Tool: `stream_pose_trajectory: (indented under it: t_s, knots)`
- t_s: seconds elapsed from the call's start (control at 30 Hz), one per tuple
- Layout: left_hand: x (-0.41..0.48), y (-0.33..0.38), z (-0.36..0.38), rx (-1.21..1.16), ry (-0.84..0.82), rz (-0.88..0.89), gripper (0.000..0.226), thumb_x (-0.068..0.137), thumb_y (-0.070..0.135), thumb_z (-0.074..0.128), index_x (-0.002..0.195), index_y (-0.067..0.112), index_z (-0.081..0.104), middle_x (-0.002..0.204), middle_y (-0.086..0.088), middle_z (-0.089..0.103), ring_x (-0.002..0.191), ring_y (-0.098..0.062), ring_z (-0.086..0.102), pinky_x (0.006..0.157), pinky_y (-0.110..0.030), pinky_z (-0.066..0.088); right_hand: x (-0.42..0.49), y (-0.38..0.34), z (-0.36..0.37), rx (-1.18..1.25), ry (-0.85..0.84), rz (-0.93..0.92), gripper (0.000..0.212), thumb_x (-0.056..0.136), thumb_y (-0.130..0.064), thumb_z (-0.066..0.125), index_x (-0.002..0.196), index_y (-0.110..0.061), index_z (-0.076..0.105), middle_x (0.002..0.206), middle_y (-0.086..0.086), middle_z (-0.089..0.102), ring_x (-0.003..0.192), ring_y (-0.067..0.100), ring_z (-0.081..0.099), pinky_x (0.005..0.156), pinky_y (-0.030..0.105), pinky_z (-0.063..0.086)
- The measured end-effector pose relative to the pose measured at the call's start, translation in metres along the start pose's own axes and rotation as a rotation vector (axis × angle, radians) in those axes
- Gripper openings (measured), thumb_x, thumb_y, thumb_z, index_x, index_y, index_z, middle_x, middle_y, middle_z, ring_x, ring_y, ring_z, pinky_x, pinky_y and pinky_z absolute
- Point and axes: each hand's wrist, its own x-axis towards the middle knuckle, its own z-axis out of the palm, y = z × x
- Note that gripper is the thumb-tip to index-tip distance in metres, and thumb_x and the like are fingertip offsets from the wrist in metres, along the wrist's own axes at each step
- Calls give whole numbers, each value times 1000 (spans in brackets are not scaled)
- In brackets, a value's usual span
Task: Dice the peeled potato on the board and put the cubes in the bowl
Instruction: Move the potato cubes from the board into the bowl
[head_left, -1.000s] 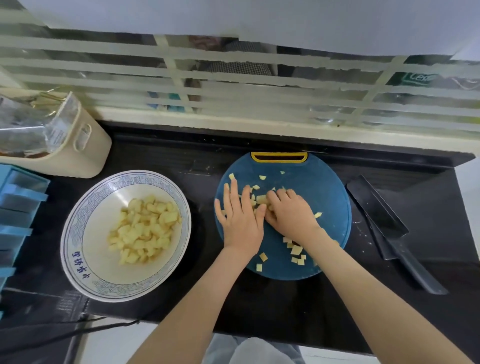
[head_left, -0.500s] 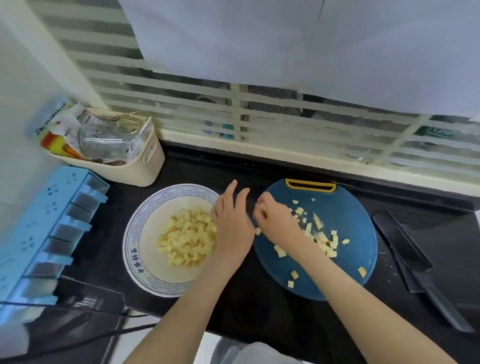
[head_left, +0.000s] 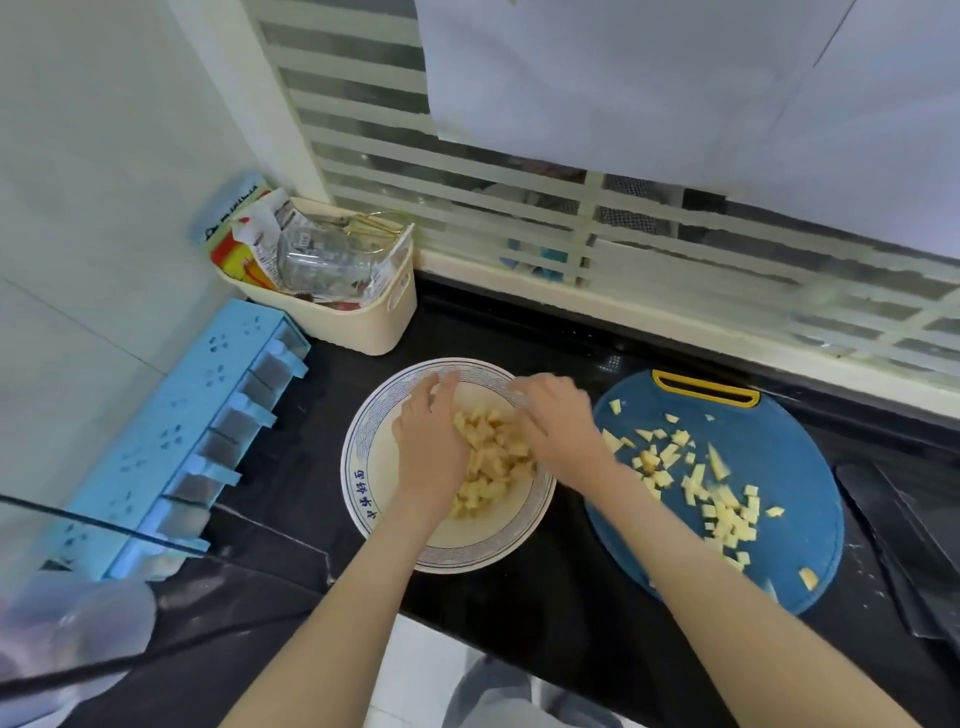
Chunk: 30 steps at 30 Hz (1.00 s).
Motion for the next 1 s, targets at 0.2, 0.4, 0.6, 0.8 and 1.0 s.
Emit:
stream_pose_trajectory:
  t_s: [0.2, 0.4, 0.6, 0.8, 1.0]
  knots:
    - [-8, 28, 21, -66, 21, 148, 50, 83, -9, 51, 130, 8, 54, 139, -17, 45, 120, -34, 47, 99, -47, 35, -21, 109, -18, 203, 128, 415, 42, 102, -10, 40, 145, -7, 39, 144, 15, 43, 137, 30, 33, 112, 37, 26]
    - [-22, 60, 46, -101, 24, 310, 42, 86, 7, 37, 122, 7, 58, 132, -17, 51, 115, -33, 52, 95, -46, 42, -35, 143, -4, -196, -251, 130, 75, 90, -71, 24, 154, -36, 7, 163, -6, 11, 151, 15, -1, 120, 36, -4]
    - [-34, 91, 75, -36, -107, 381, 49, 79, 13, 33, 118, 12, 63, 128, -15, 55, 108, -34, 57, 87, -46, 46, -70, 145, -2, -391, -366, -75, 99, 74, -89, 11, 155, -32, 10, 162, -7, 8, 151, 17, -1, 119, 35, -8]
    - [-39, 115, 98, -19, -192, 371, 46, 78, 7, 37, 115, 9, 64, 127, -19, 55, 105, -39, 57, 80, -49, 47, -114, 158, -2, -461, -16, -144, 40, 95, -45, 39, 126, -22, 49, 115, 8, 59, 100, 29, 55, 85, 43, 48]
    - [-40, 118, 103, -49, -175, 359, 39, 77, 0, 46, 111, 8, 64, 128, -18, 54, 106, -38, 55, 82, -48, 47, -95, 144, -6, -555, 24, 96, 29, 68, -21, 80, 82, -7, 60, 69, 9, 53, 57, 27, 55, 47, 33, 44]
